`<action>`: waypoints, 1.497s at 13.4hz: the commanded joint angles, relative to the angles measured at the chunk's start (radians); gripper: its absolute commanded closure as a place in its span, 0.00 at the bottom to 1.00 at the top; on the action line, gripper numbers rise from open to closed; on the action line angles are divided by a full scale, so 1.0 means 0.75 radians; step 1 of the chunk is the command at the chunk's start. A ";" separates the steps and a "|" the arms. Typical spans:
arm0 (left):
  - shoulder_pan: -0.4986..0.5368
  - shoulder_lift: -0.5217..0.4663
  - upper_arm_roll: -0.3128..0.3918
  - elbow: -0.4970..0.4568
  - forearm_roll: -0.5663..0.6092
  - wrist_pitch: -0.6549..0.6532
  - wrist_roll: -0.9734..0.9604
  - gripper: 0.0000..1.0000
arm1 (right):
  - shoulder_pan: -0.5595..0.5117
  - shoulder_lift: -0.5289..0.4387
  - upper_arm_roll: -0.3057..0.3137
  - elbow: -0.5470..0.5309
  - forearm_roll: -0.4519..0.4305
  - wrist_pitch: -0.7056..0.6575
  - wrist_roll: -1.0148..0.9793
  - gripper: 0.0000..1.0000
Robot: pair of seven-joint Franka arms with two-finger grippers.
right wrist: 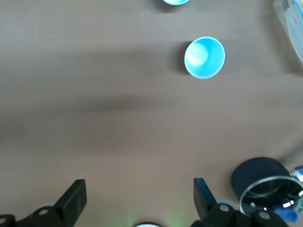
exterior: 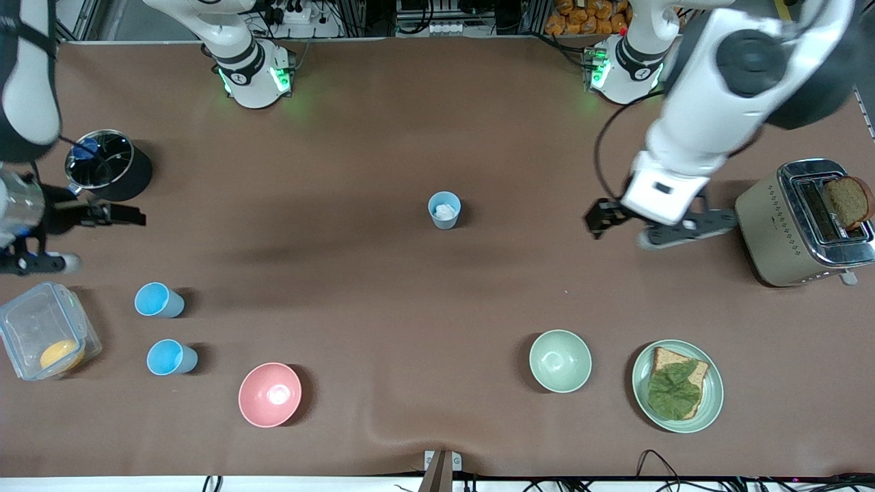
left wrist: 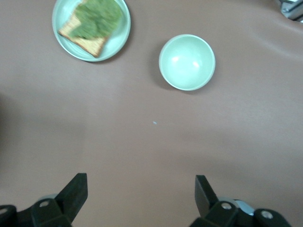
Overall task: Stack blue cups with both arms
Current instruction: 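Release the cup and raise the left gripper while the right gripper reaches, then grasp the blue cup beside the food box with the right gripper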
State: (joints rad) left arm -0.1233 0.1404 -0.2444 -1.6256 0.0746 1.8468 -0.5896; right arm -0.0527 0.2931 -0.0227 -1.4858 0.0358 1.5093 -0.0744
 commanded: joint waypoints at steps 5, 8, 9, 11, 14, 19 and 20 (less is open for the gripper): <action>0.189 -0.101 -0.018 0.112 -0.016 -0.241 0.244 0.00 | -0.079 0.356 -0.002 0.030 -0.054 0.394 -0.011 0.00; 0.279 -0.124 -0.012 0.155 -0.042 -0.309 0.387 0.00 | -0.077 0.374 -0.002 -0.021 -0.060 0.535 -0.009 0.00; 0.291 -0.142 0.009 0.149 -0.065 -0.309 0.470 0.00 | -0.077 0.388 -0.004 -0.054 -0.064 0.621 -0.009 0.00; 0.210 -0.163 0.170 0.136 -0.083 -0.347 0.610 0.00 | -0.081 0.439 -0.002 -0.064 -0.056 0.671 -0.007 0.00; 0.201 -0.191 0.215 0.110 -0.099 -0.413 0.663 0.00 | -0.057 0.472 0.000 -0.070 -0.046 0.663 -0.009 0.00; 0.279 -0.263 0.134 0.004 -0.149 -0.385 0.663 0.00 | -0.067 0.489 0.000 -0.123 -0.062 0.730 -0.040 0.94; 0.281 -0.283 0.119 -0.017 -0.141 -0.374 0.661 0.00 | -0.071 0.489 0.000 -0.124 -0.062 0.730 -0.048 1.00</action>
State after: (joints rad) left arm 0.0614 -0.0036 -0.1188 -1.5692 -0.0117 1.5455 -0.1104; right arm -0.0966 0.6689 -0.0269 -1.5695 0.0014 2.0450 -0.0917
